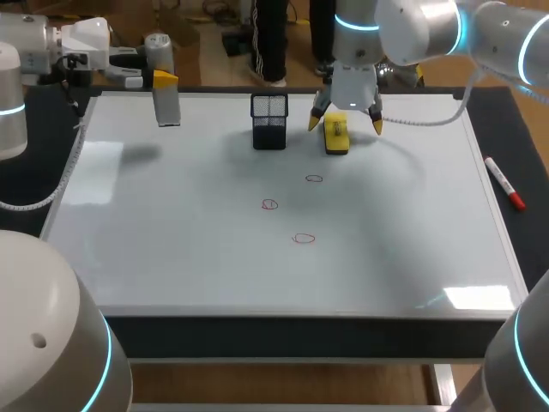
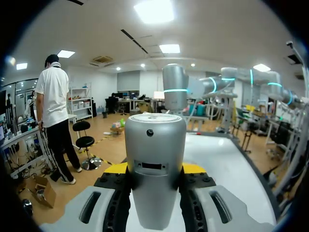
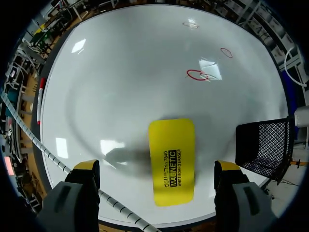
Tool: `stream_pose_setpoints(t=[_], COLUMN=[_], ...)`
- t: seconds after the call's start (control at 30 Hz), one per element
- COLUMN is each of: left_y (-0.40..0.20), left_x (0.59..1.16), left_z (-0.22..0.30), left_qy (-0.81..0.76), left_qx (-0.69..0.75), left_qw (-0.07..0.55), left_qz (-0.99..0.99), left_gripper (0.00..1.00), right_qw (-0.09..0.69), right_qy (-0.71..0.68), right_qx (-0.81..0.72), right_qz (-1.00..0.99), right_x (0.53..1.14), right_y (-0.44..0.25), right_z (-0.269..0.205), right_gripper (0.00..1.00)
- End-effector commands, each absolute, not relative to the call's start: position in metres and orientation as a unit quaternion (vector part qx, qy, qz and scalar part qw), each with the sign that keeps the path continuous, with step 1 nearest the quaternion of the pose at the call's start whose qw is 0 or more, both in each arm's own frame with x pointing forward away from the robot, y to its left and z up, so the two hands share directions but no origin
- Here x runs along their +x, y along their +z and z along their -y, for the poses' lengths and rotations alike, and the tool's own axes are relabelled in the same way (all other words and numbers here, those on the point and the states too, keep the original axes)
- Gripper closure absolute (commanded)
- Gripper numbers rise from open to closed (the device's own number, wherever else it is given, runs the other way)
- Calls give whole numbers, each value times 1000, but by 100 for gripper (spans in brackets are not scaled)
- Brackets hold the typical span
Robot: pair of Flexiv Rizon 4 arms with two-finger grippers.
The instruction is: Pick up the inspection probe, press it on each red-marked spot on the whiteboard one by one, put down the probe, pick up the eraser, and wipe off all the red marks.
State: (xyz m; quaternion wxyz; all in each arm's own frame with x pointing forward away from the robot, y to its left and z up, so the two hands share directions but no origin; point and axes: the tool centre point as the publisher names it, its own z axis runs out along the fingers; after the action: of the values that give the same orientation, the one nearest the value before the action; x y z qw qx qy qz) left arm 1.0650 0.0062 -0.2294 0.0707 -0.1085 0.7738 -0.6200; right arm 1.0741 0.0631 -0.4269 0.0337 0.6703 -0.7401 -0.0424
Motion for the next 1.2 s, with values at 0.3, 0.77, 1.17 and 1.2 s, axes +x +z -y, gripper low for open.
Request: stream_pose_setpoints(t=[0.3, 0.77, 1.17, 1.2], left_y=[-228, -228, -228, -228], left_x=[1064, 1064, 1064, 1064], left_z=[-6, -6, -6, -6], left_qy=[-619, -619, -619, -619], left_qx=[-109, -109, -109, -109], left_qw=[71, 71, 71, 71], left_qz=[-774, -774, -774, -774], left_gripper=[100, 100, 100, 100], right_qw=[38, 21, 15, 14], right_qy=[-45, -41, -40, -40], right_qx=[680, 647, 555, 547], right_qz=[731, 761, 831, 836], right_x=[1080, 1066, 1046, 1043], right_y=[-429, -402, -382, -380], right_z=[-72, -53, 20, 28], right_gripper=[54, 100, 100, 100])
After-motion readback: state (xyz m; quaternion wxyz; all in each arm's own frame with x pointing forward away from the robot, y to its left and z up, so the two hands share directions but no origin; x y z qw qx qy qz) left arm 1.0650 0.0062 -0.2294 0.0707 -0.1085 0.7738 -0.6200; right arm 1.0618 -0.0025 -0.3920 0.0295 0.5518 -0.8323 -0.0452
